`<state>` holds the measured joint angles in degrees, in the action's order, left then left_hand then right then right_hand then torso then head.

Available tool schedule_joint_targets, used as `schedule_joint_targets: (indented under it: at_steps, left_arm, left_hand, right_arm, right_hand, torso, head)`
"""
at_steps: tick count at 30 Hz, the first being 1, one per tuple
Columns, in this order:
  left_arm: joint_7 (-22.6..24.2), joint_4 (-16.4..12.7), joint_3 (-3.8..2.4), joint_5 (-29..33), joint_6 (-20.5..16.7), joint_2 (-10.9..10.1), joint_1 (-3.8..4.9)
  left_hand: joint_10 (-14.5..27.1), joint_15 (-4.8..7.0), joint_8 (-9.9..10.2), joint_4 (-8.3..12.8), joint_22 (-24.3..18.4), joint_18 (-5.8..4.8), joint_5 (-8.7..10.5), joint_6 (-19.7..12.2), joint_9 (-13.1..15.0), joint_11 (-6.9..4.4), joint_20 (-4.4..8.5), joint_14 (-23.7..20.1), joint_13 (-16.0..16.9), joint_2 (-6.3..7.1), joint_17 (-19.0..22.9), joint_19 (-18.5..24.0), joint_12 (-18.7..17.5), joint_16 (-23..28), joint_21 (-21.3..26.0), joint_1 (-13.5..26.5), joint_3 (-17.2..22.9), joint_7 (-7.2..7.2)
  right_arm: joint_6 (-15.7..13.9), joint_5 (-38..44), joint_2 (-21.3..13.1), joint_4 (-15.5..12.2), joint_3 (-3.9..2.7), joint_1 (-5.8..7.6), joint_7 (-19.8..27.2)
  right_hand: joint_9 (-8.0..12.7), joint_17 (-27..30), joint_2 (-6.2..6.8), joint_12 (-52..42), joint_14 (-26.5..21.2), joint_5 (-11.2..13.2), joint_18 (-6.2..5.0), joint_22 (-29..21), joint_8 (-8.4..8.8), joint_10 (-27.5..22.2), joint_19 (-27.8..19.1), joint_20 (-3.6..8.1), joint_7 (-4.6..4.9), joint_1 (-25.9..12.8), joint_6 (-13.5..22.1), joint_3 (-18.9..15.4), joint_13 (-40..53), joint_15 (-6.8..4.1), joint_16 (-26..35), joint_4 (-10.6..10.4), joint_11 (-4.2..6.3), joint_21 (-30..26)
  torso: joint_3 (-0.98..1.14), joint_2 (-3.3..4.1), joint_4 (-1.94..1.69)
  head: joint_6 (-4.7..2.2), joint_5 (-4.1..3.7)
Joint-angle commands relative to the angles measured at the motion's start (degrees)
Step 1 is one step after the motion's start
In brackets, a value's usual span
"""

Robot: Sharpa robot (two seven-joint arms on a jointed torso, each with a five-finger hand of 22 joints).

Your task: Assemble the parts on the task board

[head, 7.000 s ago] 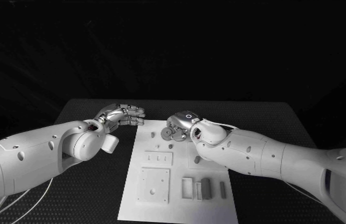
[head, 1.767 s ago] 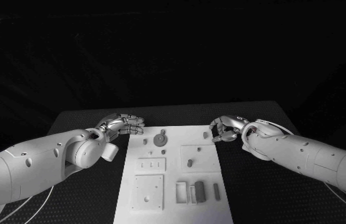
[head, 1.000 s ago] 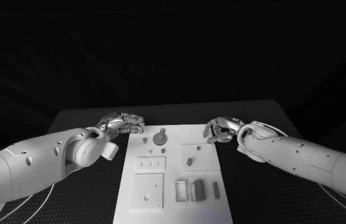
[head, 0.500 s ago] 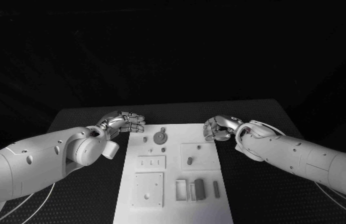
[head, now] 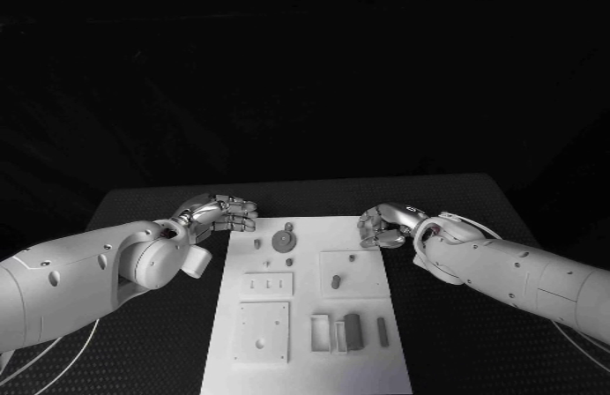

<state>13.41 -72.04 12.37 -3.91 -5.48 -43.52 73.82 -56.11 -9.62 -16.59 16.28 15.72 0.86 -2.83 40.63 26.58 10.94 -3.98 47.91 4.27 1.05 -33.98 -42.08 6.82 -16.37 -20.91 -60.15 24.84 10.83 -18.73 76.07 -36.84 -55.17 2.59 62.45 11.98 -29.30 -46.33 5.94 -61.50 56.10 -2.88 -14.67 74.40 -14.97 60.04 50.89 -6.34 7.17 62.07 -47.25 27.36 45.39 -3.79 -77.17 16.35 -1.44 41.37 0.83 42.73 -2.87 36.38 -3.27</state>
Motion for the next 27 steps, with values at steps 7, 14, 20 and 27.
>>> schedule_joint_targets:
  at_steps: [7,14,20,27]
  left_arm:
    - [0.3,-0.2,-0.07,-0.2,1.1,0.0,0.04]
    - [0.2,-0.2,-0.08,-0.2,1.1,0.0,0.04]
    - [0.2,-0.2,-0.09,-0.2,1.1,-0.1,0.04]
    - [0.2,-0.2,-0.10,-0.2,1.1,-0.1,0.04]
  left_hand:
    - [-0.2,-0.36,0.2,0.0,0.1,0.29,-0.10,-0.2,-0.1,0.07,-0.17,-0.1,0.0,-0.14,-0.1,0.4,-0.1,0.3,0.2,0.5,-0.3,2.22]
    - [-0.2,-0.36,0.2,0.0,0.1,0.29,-0.10,-0.2,-0.1,0.07,-0.17,-0.1,0.0,-0.14,-0.1,0.4,-0.1,0.3,0.3,0.5,-0.3,2.22]
    - [-0.2,-0.37,0.2,0.0,0.1,0.29,-0.10,-0.2,-0.1,0.07,-0.17,-0.1,0.0,-0.15,-0.1,0.4,-0.1,0.3,0.3,0.5,-0.3,2.21]
    - [-0.2,-0.37,0.2,0.0,0.1,0.29,-0.10,-0.2,-0.1,0.07,-0.17,-0.1,0.0,-0.16,-0.1,0.4,-0.2,0.3,0.3,0.5,-0.3,2.20]
  right_arm:
    - [-0.2,0.0,0.2,0.1,-0.01,-0.19,0.1]
    - [-0.3,0.0,0.3,0.3,-0.01,-0.25,-0.3]
    - [-0.5,0.0,0.3,0.3,-0.01,-0.28,-0.4]
    - [-0.6,0.0,0.4,0.3,-0.01,-0.29,-0.5]
  right_hand:
    - [-0.2,0.0,-0.92,-0.7,0.3,0.1,-0.33,0.3,-0.83,0.2,0.9,0.16,1.01,-0.1,-2.8,0.2,0.2,-0.35,-0.6,0.0,-0.29,0.5]
    - [-0.5,0.0,-2.15,-1.0,0.4,0.1,-0.33,0.4,-1.32,0.3,1.1,0.30,0.76,0.2,-4.0,0.4,0.2,-0.51,-0.8,0.1,-0.06,0.6]
    - [-0.5,0.0,-2.94,-1.0,0.5,0.1,-0.33,0.5,-1.44,0.4,1.2,0.34,0.64,0.3,-4.4,0.5,0.2,-0.62,-0.9,0.1,0.06,0.6]
    - [-0.6,0.1,-3.39,-1.2,0.6,0.1,-0.33,0.5,-1.58,0.5,1.4,0.39,0.49,0.3,-4.9,0.5,0.2,-0.74,-1.1,0.1,0.20,0.7]
  torso:
    - [0.02,0.01,0.12]
    - [0.04,0.00,0.08]
    - [0.05,0.01,0.13]
    - [0.02,0.02,0.13]
  head:
    - [0.05,0.02]
    - [0.13,0.05]
    - [0.19,0.27]
    - [0.22,0.14]
